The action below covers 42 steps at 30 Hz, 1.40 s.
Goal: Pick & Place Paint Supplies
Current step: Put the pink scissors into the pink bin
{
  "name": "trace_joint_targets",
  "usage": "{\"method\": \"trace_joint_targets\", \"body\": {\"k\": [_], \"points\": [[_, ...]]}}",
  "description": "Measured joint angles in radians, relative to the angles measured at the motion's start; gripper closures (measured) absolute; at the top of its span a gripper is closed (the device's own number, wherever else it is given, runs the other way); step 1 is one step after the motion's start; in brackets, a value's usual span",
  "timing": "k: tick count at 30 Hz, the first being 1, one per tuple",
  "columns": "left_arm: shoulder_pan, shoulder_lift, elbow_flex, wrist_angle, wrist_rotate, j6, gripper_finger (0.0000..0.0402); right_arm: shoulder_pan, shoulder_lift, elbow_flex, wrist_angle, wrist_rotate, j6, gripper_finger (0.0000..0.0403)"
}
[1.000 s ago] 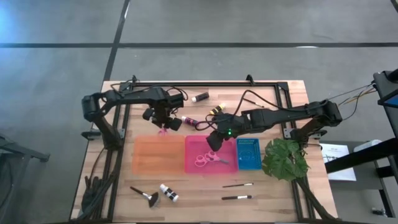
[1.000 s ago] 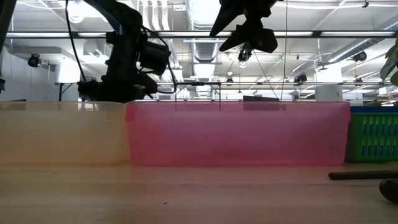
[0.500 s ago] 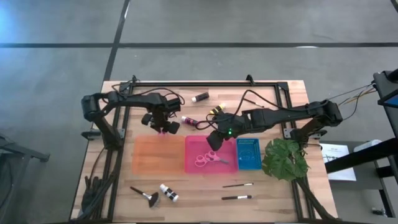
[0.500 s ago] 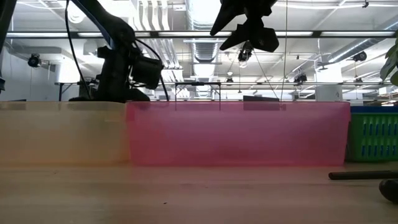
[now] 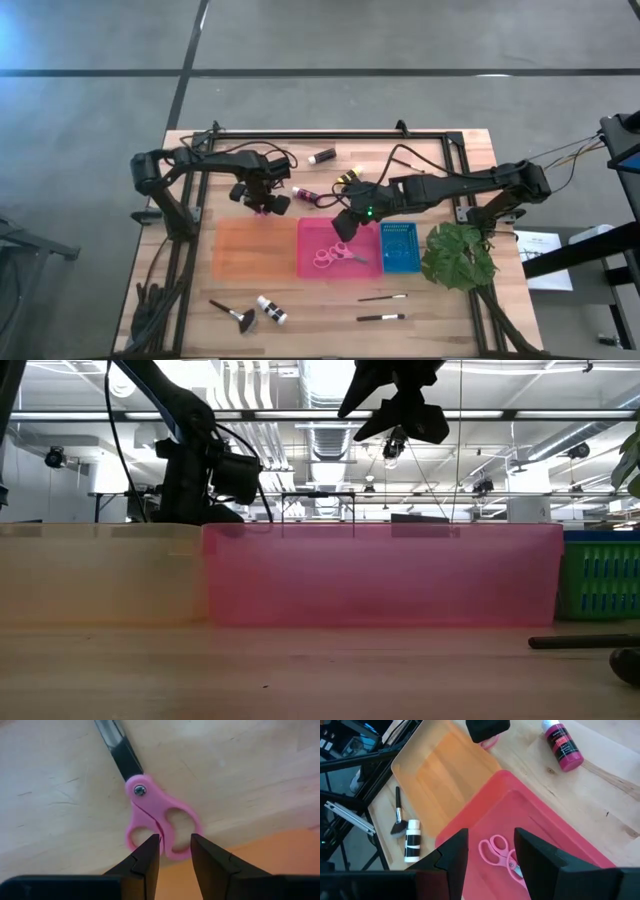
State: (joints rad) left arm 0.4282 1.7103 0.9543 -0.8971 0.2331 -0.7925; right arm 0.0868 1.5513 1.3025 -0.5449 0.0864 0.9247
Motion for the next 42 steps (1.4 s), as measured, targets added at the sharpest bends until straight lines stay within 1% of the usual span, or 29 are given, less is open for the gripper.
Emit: {"method": "trace_joint_targets", "body": {"k": [6,16,26,29,33,38,42], "points": [[0.000,0.000,-0.026,0.016,0.005,-0.012,0.0285,0.000,0.000,0.000,0.000,0.012,0.001,0.0246],[0.000,-0.004,-0.076,0.088,0.010,-0.043,0.0285,0.000,0.000,0.000,0.000,0.020,-0.004,0.0246],[0.000,-0.003,-0.076,0.097,-0.015,-0.049,0.0288,0.000,0.000,0.000,0.000,0.020,-0.006,0.0246],[0.000,-0.002,-0.077,0.096,-0.020,-0.049,0.0312,0.000,0.000,0.000,0.000,0.020,-0.007,0.0246],[0.000,-0.003,-0.077,0.099,-0.022,-0.048,0.0374,0.000,0.000,0.000,0.000,0.020,-0.007,0.0246],[0.004,-0.006,-0.073,0.129,-0.008,-0.024,0.0398,0.000,0.000,0.000,0.001,0.020,-0.007,0.0246],[0.007,-0.017,-0.073,0.127,-0.012,-0.018,0.0401,0.000,0.000,0.000,0.001,0.021,-0.007,0.0246]]}}
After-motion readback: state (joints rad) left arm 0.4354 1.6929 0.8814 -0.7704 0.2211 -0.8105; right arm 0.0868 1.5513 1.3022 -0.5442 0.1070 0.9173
